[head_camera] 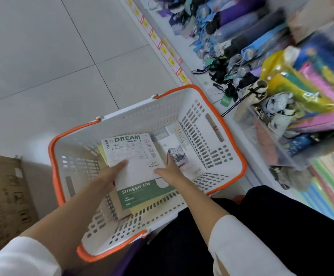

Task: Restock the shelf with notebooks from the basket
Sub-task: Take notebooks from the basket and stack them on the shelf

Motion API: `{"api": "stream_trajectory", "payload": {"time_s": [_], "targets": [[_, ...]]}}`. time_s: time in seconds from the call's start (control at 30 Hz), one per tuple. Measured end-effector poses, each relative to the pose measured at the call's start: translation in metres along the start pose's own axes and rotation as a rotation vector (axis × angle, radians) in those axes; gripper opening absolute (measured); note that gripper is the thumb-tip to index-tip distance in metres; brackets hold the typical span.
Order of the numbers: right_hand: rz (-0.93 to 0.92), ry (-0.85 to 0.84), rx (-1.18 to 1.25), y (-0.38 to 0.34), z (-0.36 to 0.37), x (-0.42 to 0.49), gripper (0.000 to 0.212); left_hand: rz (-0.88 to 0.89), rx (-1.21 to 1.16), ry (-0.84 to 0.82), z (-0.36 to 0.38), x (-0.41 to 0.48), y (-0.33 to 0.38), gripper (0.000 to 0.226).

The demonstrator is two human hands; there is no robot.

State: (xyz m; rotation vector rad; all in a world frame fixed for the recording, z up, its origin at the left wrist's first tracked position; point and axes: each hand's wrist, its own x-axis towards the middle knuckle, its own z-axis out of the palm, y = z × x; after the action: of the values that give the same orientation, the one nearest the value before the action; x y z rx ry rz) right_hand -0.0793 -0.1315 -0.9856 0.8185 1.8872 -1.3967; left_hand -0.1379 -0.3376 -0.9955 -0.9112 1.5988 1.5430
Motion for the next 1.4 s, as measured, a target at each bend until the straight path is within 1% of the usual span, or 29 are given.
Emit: {"api": "stream_trajectory", "payload": {"time_s": [0.07, 0.1, 0.13, 0.2, 0.23, 0.27, 0.3, 0.4, 0.5, 0.57, 0.63, 0.8, 0.9, 0.97, 1.03, 1.13, 1.23, 1.27, 1.33, 1.4], "targets": [[0.058, 0.029, 0.025, -0.005, -0.015, -0.013, 0.093, 0.007, -0.027, -0.09, 0.009, -0.012, 0.009, 0.03], [0.072, 0.032, 0.032, -0.007, -0.023, -0.02, 0.091, 0.014, -0.039, -0.128, 0.015, -0.019, 0.013, 0.028], [0.067, 0.035, 0.039, -0.009, -0.031, -0.028, 0.084, 0.028, -0.051, -0.161, 0.02, -0.026, 0.019, 0.027], [0.0, 0.074, 0.034, -0.014, -0.049, -0.048, 0.058, 0.086, -0.047, -0.22, 0.033, -0.041, 0.031, 0.028], [-0.05, 0.121, 0.02, -0.016, -0.057, -0.058, 0.045, 0.129, -0.021, -0.245, 0.039, -0.049, 0.038, 0.032], [-0.093, 0.174, 0.005, -0.018, -0.066, -0.069, 0.036, 0.176, 0.014, -0.261, 0.045, -0.056, 0.045, 0.036], [-0.124, 0.216, 0.0, -0.02, -0.074, -0.079, 0.033, 0.219, 0.045, -0.265, 0.05, -0.065, 0.051, 0.039], [-0.221, 0.245, 0.096, -0.028, -0.094, -0.119, 0.038, 0.309, 0.093, -0.237, 0.068, -0.094, 0.069, 0.04], [-0.335, 0.186, 0.254, -0.035, -0.106, -0.161, 0.056, 0.404, 0.099, -0.221, 0.091, -0.13, 0.084, 0.04], [-0.408, 0.203, 0.271, -0.039, -0.118, -0.186, 0.065, 0.474, 0.083, -0.234, 0.108, -0.157, 0.096, 0.04], [-0.447, 0.252, 0.261, -0.045, -0.14, -0.215, 0.067, 0.53, 0.062, -0.28, 0.129, -0.186, 0.108, 0.041], [-0.561, 0.552, 0.163, -0.056, -0.199, -0.3, 0.06, 0.647, 0.055, -0.455, 0.183, -0.257, 0.128, 0.042], [-0.6, 0.686, 0.119, -0.057, -0.226, -0.349, 0.052, 0.734, 0.055, -0.524, 0.211, -0.303, 0.136, 0.043], [-0.645, 0.747, 0.214, -0.053, -0.238, -0.38, 0.052, 0.791, 0.074, -0.575, 0.229, -0.335, 0.141, 0.041], [-0.705, 0.843, 0.29, -0.048, -0.246, -0.412, 0.051, 0.851, 0.103, -0.644, 0.248, -0.365, 0.147, 0.039], [-0.801, 0.971, 0.407, -0.038, -0.258, -0.455, 0.053, 1.015, 0.195, -0.716, 0.278, -0.412, 0.154, 0.038], [-0.846, 1.063, 0.598, -0.025, -0.277, -0.493, 0.051, 1.169, 0.318, -0.804, 0.309, -0.462, 0.157, 0.032], [-0.85, 1.092, 0.656, -0.021, -0.284, -0.505, 0.049, 1.203, 0.337, -0.814, 0.32, -0.477, 0.157, 0.03], [-0.863, 1.146, 0.746, -0.015, -0.298, -0.527, 0.046, 1.272, 0.38, -0.774, 0.341, -0.502, 0.155, 0.026], [-0.843, 1.222, 0.796, -0.011, -0.31, -0.547, 0.044, 1.322, 0.438, -0.765, 0.36, -0.522, 0.153, 0.027]]}}
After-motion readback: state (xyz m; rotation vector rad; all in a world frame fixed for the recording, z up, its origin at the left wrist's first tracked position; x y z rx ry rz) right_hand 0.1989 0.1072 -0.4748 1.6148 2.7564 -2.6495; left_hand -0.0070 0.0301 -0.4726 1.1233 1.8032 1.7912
